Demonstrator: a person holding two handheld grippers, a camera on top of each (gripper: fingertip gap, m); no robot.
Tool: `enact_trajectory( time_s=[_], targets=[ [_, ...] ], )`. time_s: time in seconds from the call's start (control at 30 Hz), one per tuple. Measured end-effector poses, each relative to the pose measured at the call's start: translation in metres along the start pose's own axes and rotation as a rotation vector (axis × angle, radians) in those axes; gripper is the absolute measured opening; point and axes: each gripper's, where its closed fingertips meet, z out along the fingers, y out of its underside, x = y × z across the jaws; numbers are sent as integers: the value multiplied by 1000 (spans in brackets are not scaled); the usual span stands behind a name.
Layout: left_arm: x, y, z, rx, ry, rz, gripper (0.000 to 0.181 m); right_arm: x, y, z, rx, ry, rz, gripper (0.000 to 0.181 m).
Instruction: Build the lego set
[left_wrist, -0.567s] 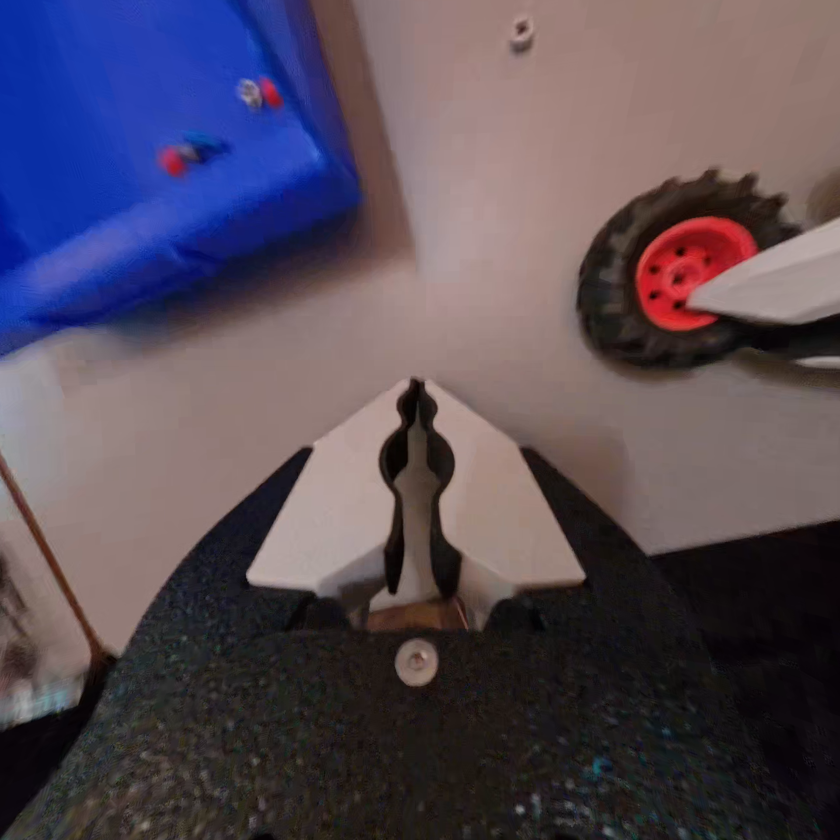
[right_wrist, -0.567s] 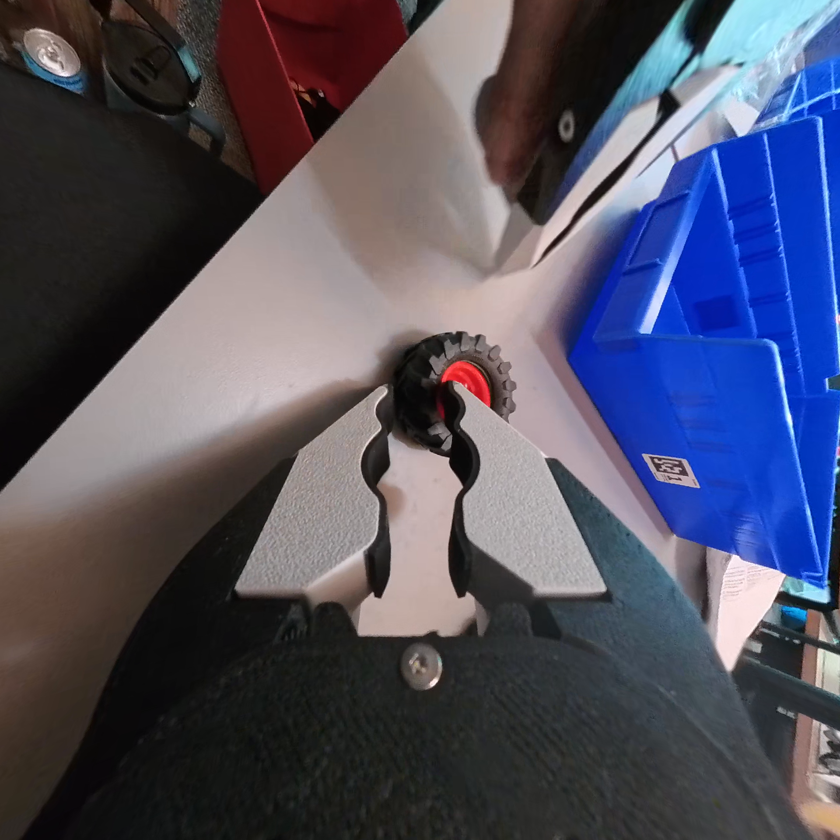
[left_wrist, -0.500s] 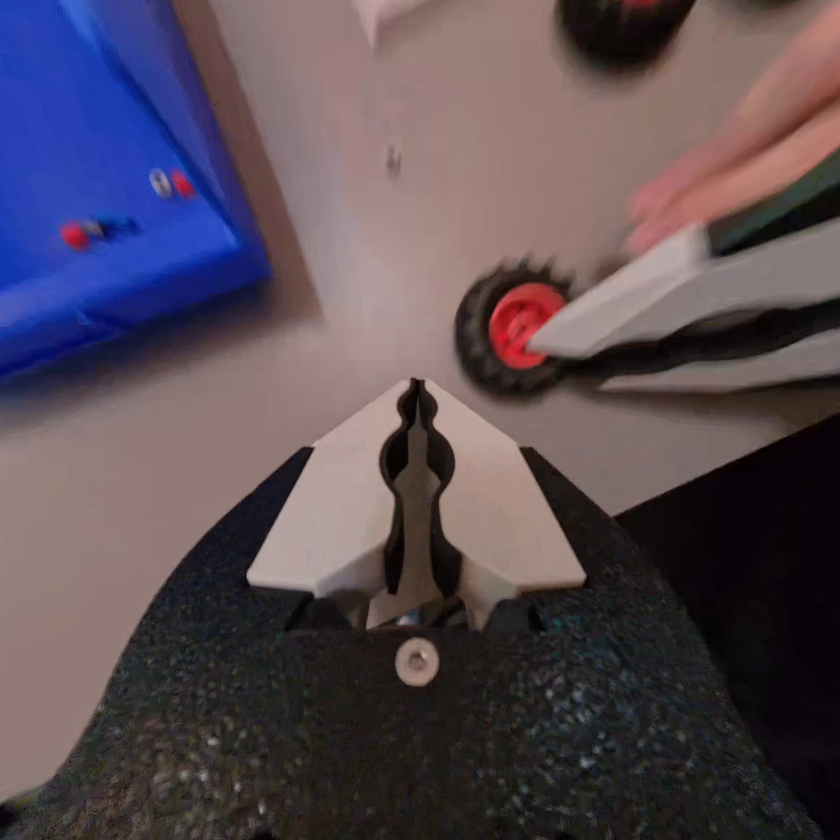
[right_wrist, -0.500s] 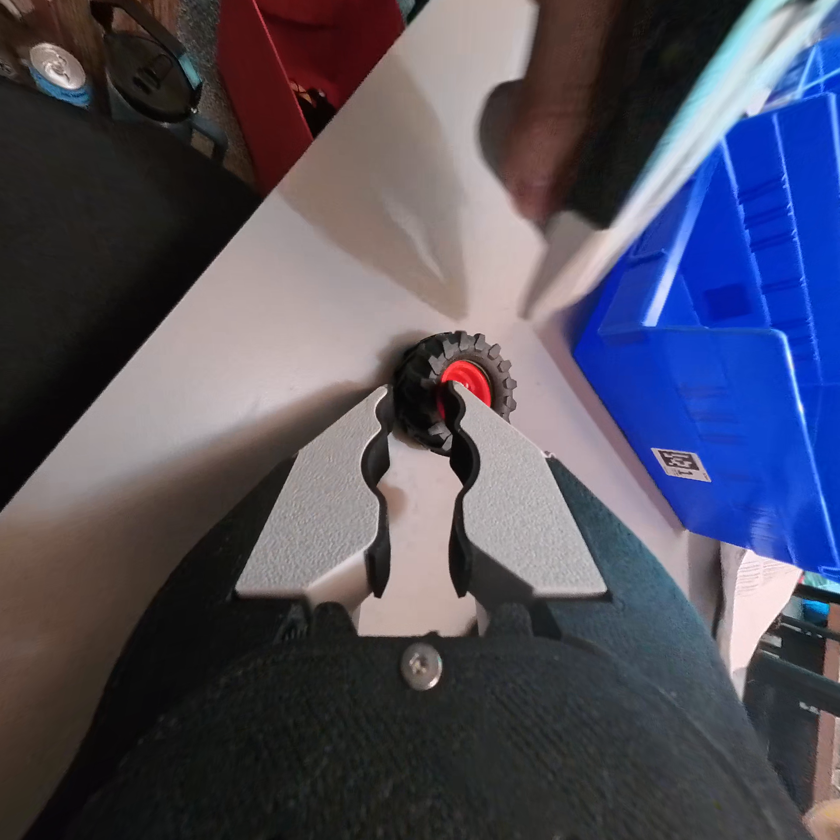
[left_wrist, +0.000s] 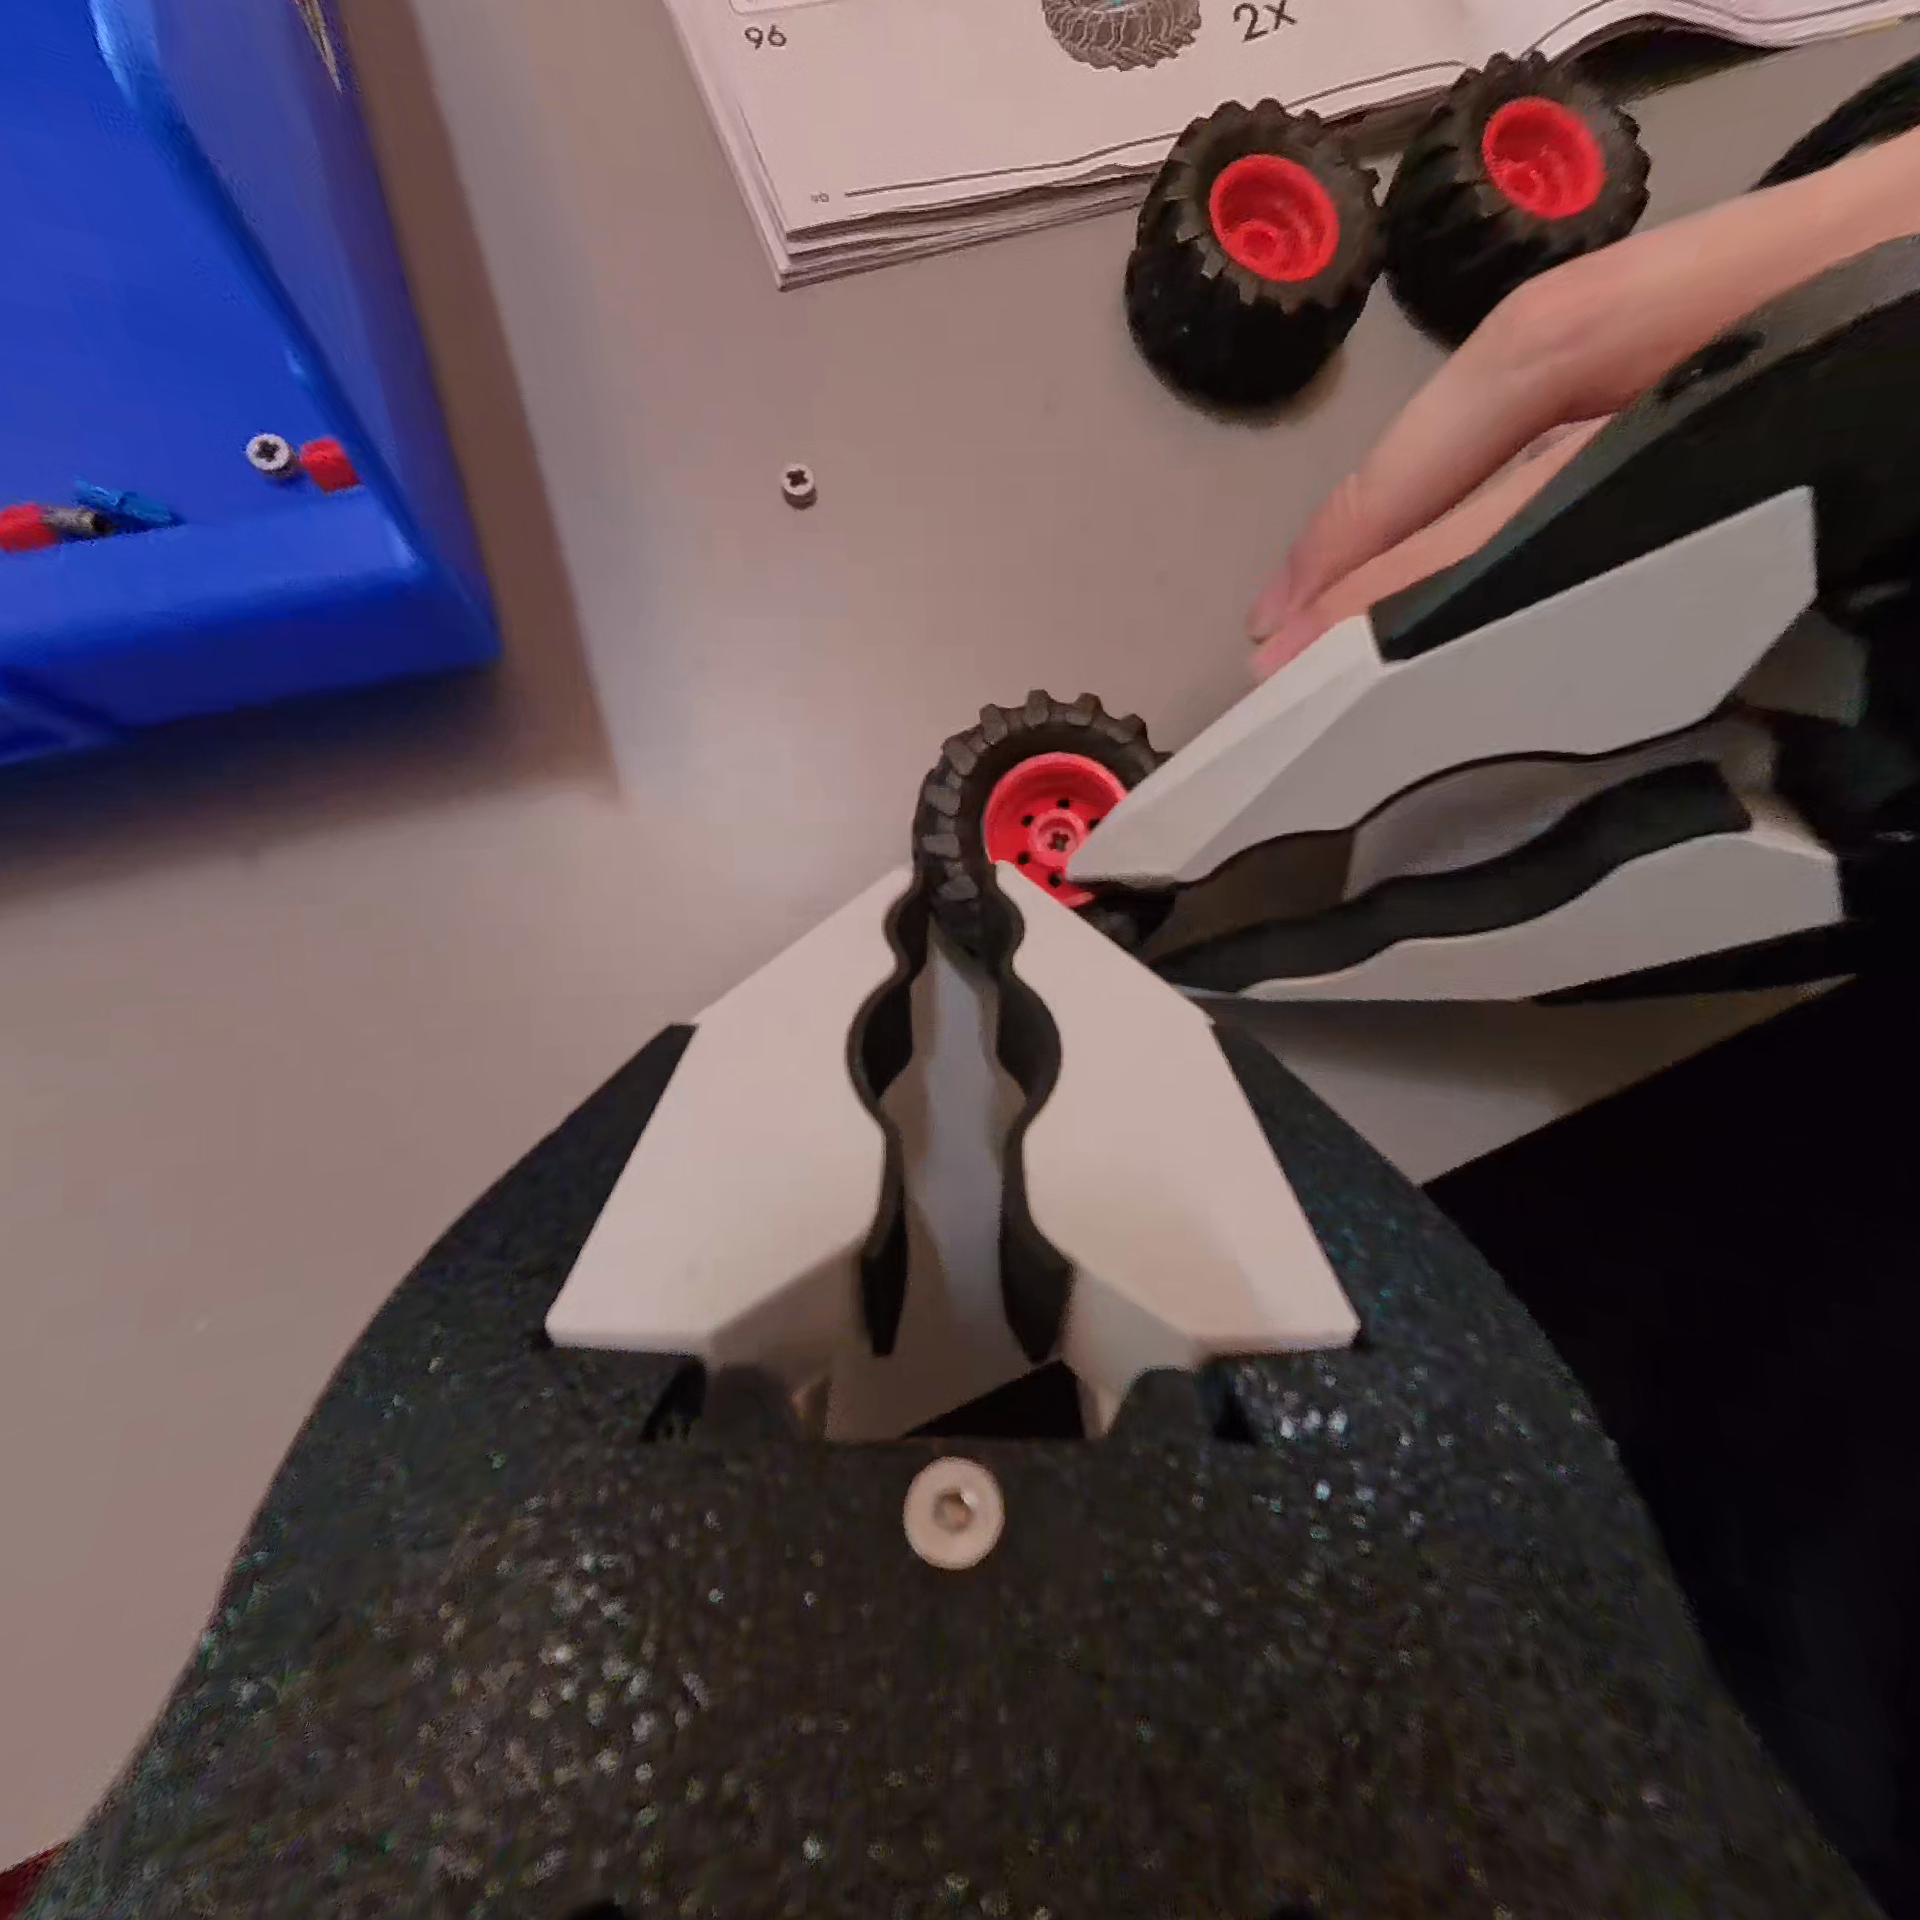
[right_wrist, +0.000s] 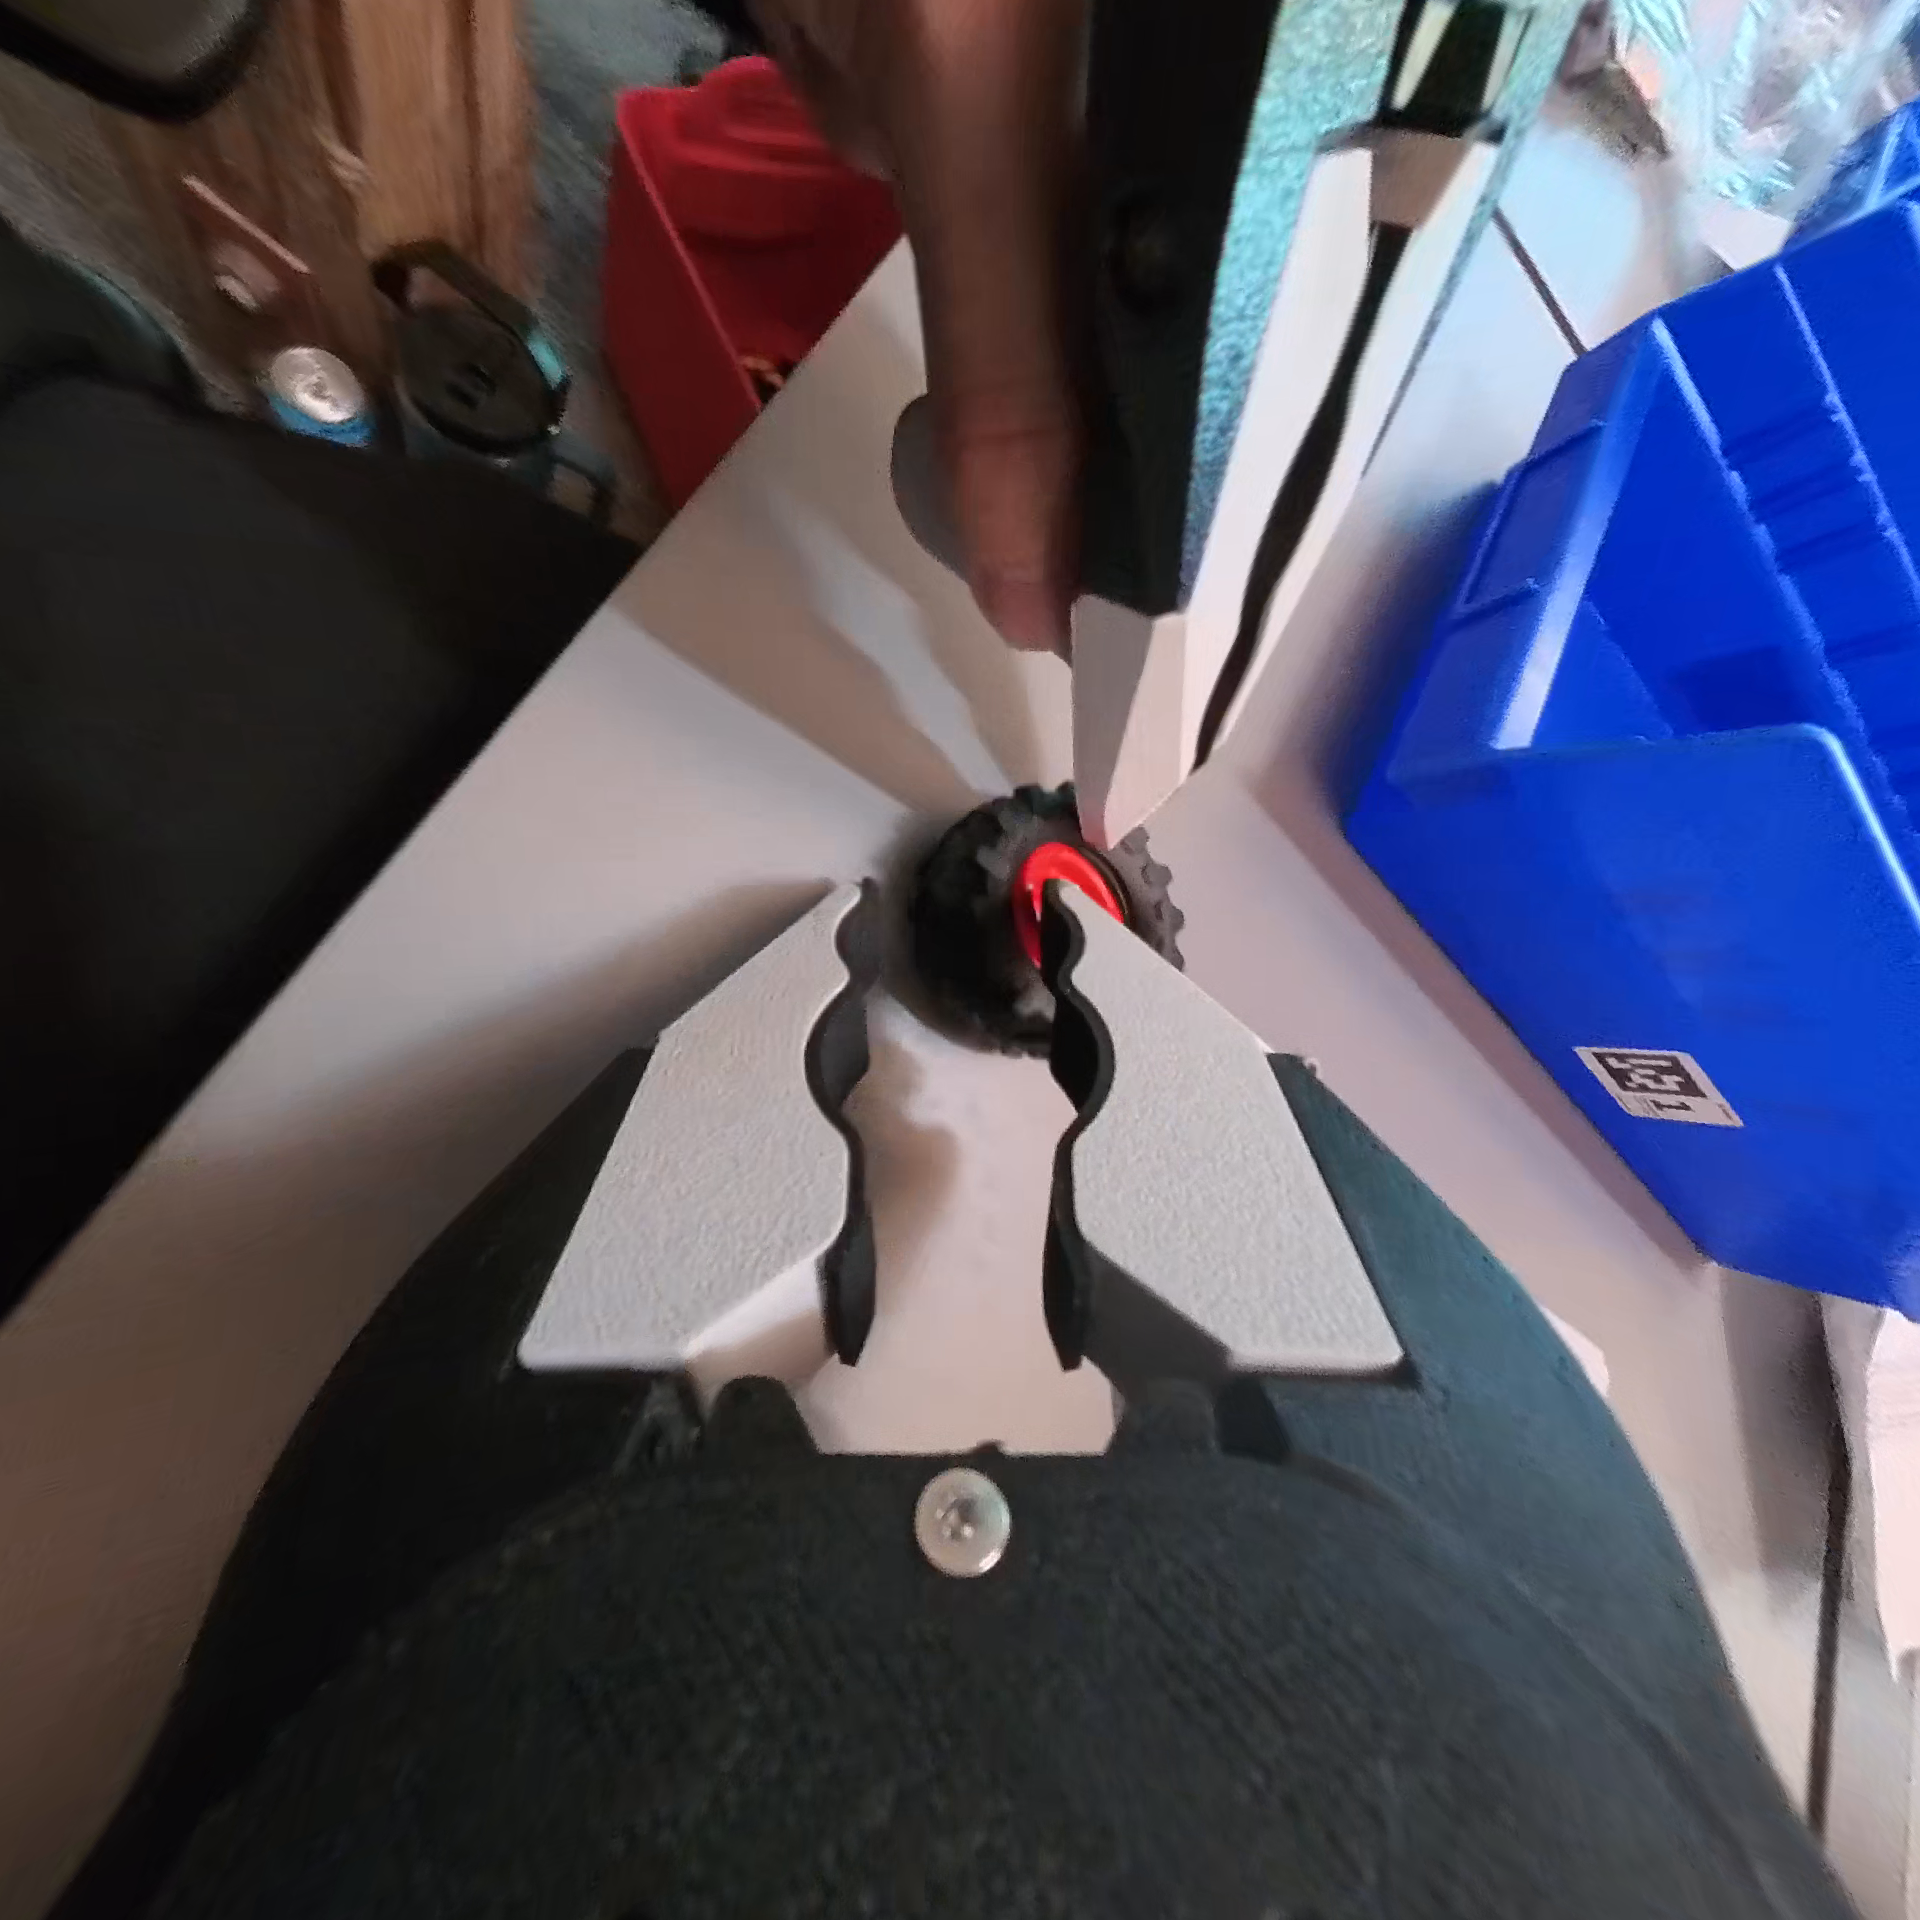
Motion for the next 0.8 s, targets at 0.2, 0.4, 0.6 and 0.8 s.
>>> enact_trajectory(
  time_s=[0.2, 0.4, 0.6, 0.8],
  targets=[
    [3, 1, 9, -35, -26, 51, 16, 1, 19, -5, -8, -77, -124, 41],
    [4, 1, 7, 4, 38, 10, 16, 4, 19, -3, -51, 24, -331, 28],
    [3, -3, 7, 37, 97, -21, 10, 2, 10, 1, -6, -3, -267, 23],
    [0, -3, 9, 0, 117, -50, 9, 0, 4, 4, -35, -22, -269, 20]
  ],
)
